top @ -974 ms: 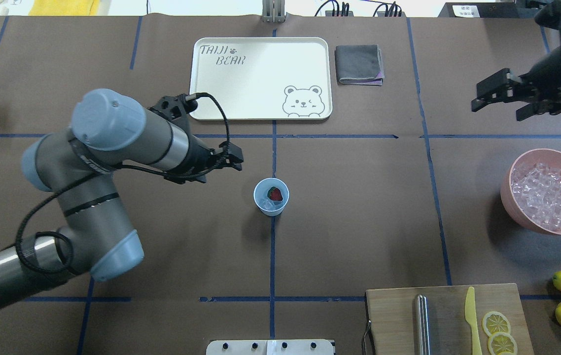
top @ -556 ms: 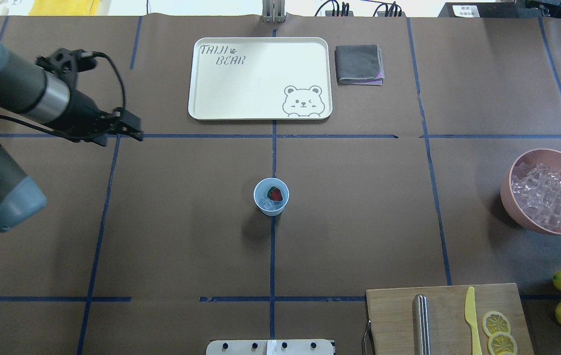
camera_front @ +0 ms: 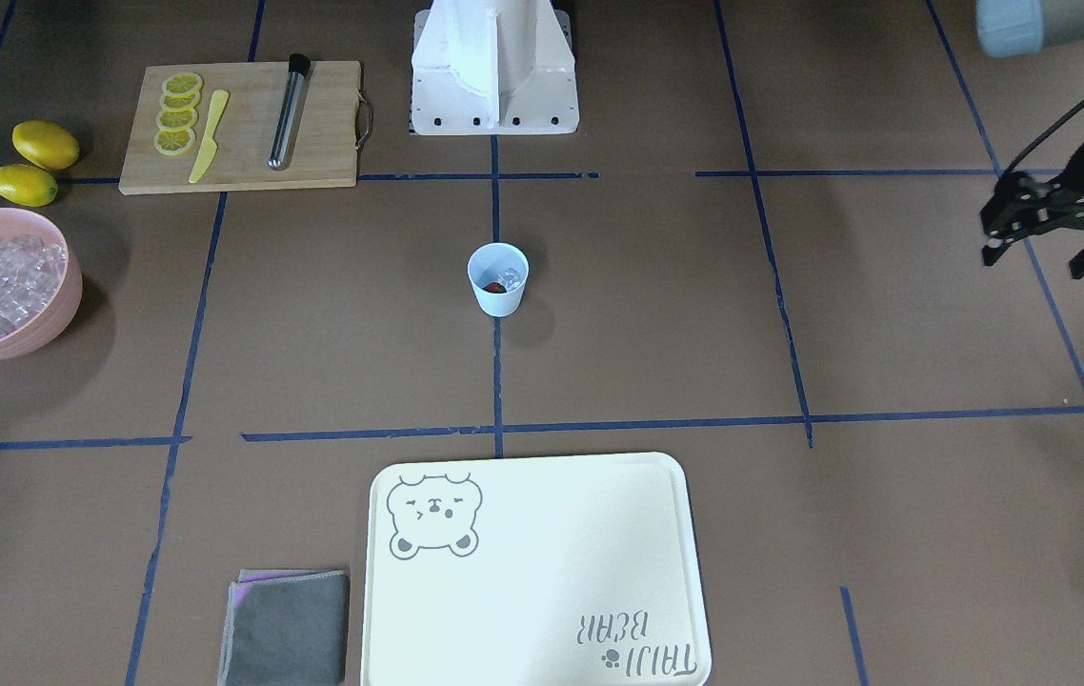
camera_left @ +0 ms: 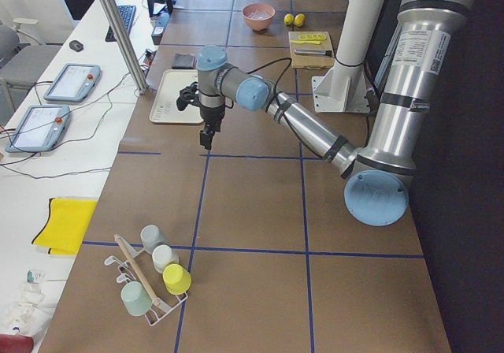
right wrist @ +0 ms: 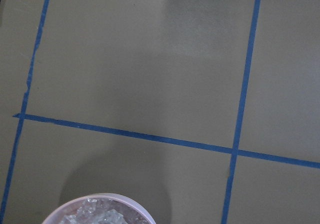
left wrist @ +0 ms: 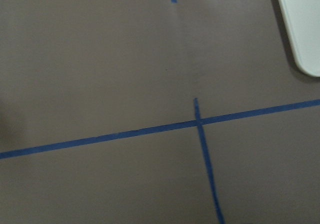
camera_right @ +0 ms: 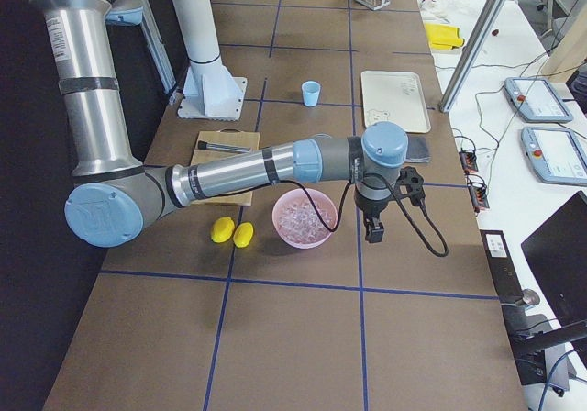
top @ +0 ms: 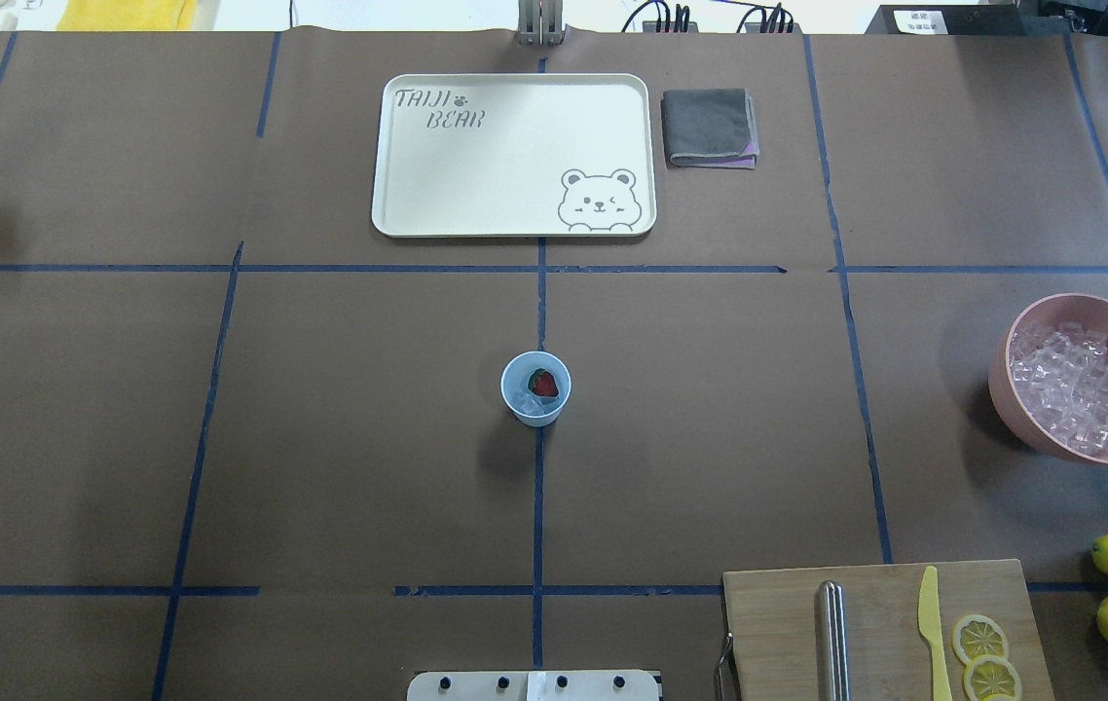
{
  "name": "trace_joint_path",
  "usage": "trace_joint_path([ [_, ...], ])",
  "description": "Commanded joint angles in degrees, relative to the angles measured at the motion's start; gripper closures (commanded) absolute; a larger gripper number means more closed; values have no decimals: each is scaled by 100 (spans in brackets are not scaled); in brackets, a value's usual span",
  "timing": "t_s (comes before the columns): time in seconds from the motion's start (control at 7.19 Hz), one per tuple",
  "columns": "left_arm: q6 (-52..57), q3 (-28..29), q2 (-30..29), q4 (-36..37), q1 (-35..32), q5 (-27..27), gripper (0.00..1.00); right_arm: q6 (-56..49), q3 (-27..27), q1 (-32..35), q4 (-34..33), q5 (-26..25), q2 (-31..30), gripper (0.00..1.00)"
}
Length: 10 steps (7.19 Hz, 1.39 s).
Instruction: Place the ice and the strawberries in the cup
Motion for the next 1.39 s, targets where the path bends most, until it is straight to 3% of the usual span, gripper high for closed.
trace_joint_path([
  [0.0,2098,-210,837,795,-1230,-33,10,-296,-227,92,-20,-16,8,1],
  [0.14,2208,-210,982,978,-1356,-33,10,-296,-227,32,-46,-69,25,1],
  [0.28,2209,-245,1096,1528,-1374,-355,10,-296,-218,-4,-90,-95,104,1],
  [0.42,2191,-315,1167,2047,-1375,-828,3,-296,-201,-48,-186,-95,148,1],
  [0.83,2200,-491,1493,2114,-1375,-947,0,-279,-148,-197,-336,-87,149,1],
  [1.25,2218,98,1431,1695,-1375,-974,0,-270,-209,-241,-275,-104,122,1],
])
